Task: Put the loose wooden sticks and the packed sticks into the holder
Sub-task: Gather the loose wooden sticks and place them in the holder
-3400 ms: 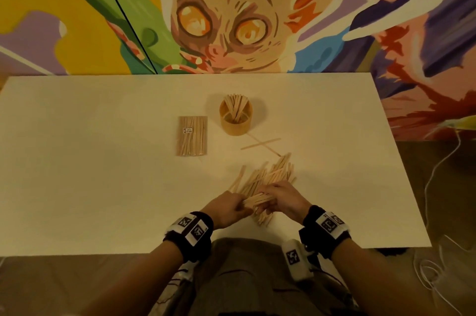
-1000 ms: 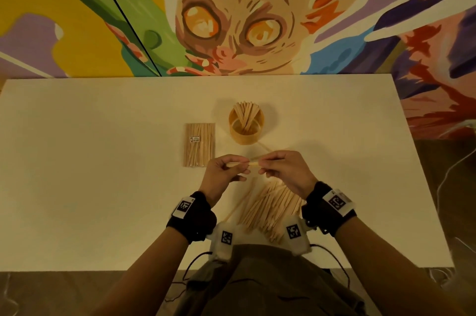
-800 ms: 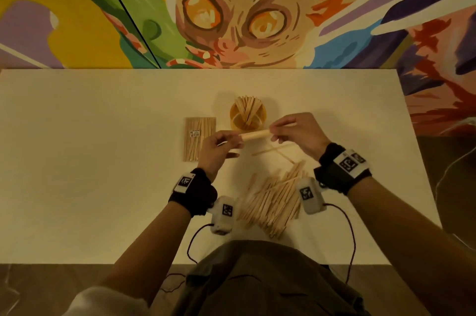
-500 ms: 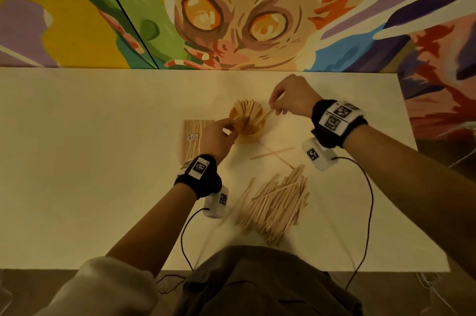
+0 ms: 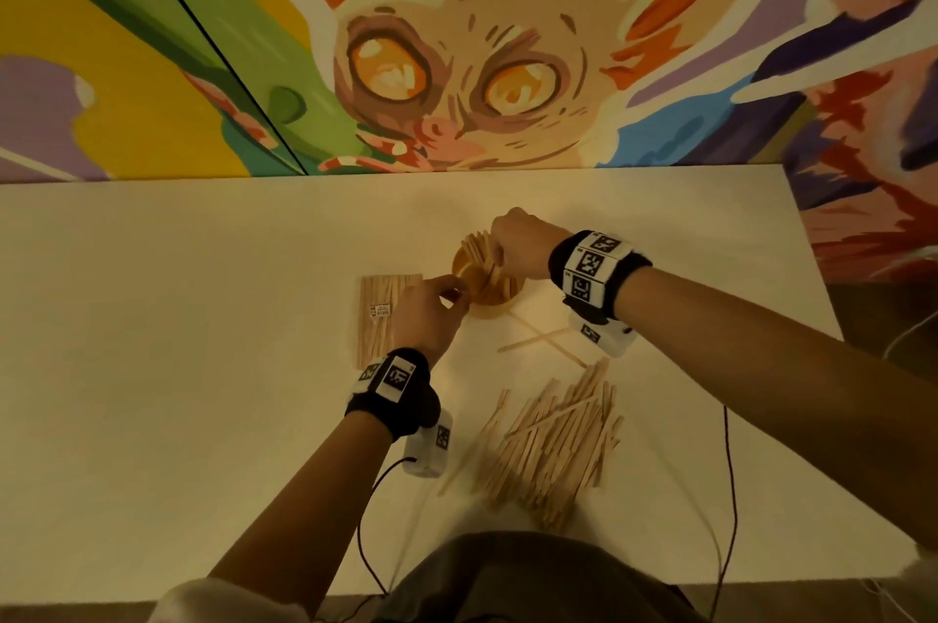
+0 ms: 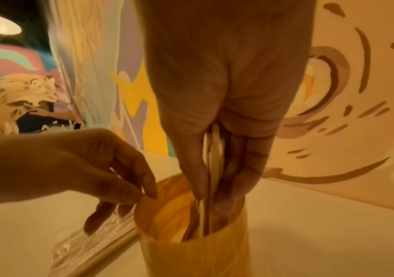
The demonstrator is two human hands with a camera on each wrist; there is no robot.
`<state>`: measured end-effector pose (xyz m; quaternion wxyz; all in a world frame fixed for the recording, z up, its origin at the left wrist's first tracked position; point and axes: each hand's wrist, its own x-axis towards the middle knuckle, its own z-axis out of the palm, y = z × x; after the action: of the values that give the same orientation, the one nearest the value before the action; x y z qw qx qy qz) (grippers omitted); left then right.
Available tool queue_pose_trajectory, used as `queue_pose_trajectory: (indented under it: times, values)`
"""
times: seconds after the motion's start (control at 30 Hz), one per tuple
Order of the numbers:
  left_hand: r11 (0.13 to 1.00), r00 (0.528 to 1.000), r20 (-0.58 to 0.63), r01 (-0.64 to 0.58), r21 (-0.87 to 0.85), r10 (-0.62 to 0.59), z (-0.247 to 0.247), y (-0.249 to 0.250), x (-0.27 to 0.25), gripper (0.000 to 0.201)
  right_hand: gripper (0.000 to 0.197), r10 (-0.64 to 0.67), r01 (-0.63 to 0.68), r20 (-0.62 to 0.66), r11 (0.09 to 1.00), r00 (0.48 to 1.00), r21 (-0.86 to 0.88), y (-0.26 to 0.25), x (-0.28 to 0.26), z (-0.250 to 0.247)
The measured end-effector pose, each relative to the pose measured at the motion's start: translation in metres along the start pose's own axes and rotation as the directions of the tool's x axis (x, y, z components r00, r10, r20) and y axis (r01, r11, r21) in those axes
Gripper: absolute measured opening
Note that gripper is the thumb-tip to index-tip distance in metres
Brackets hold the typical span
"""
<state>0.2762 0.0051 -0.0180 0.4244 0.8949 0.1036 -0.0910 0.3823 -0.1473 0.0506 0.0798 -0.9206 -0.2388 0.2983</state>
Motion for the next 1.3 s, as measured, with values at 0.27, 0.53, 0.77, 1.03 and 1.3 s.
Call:
queue_pose_trajectory:
  times: [0.27,0.53,0.77,1.03,1.3]
  values:
    - [0.972,0.979,-0.191,0.029,-0.232,-0.075,-0.012,-0.006,-0.019,0.016,0.025,0.052,-0.038,-0.133,0.993,0.990,0.110,0.026,-0.005,-0.026]
    - [0.959,0.983,-0.152,0.062,-0.276,-0.107,-0.013,-0.013,-0.027,0.015,0.025,0.043,-0.019,-0.152,0.988,0.988,0.152,0.027,-0.008,-0.014]
    - [0.984,0.983,-0.162,0.060,-0.169,-0.088,-0.017,0.009,0.004,0.021,0.022,0.141,-0.012,-0.307,0.923,0.941,0.386,0.043,-0.016,-0.011]
    - [0.996,0.998,-0.060,0.010,0.094,-0.005,-0.022,0.013,0.049,0.003,0.019,0.192,0.079,-0.350,0.773,0.917,0.630,0.056,-0.019,0.009]
    - [0.970,0.987,0.042,-0.158,0.185,0.153,-0.017,0.056,0.062,0.009,0.010,0.372,0.007,-0.233,0.519,0.898,0.855,0.081,-0.059,0.049]
